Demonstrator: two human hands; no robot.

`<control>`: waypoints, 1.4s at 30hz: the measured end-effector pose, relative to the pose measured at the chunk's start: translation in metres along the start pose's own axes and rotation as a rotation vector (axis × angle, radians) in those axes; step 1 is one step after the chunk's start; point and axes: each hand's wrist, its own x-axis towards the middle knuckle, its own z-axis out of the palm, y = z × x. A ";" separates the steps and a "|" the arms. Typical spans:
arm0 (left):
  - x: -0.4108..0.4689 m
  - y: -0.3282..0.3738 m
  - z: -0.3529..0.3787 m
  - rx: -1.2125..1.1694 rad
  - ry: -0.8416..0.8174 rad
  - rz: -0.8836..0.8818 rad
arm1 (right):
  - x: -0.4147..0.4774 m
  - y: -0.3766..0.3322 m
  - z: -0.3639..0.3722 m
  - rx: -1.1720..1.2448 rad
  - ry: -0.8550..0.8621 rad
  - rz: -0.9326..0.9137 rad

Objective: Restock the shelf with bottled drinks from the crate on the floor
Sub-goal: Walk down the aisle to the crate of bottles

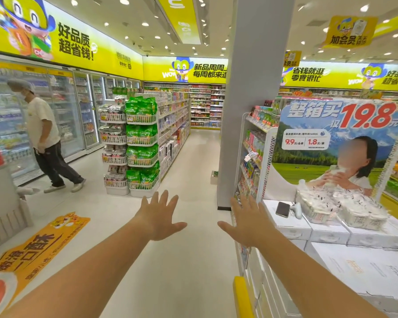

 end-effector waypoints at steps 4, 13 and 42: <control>0.080 -0.027 0.016 -0.005 0.035 0.020 | 0.080 -0.008 0.018 0.001 0.016 -0.012; 0.276 -0.077 0.077 -0.017 0.016 0.035 | 0.286 -0.010 0.082 -0.002 0.004 -0.014; 1.072 -0.366 0.163 0.033 -0.041 0.120 | 1.101 -0.024 0.232 0.024 -0.066 0.120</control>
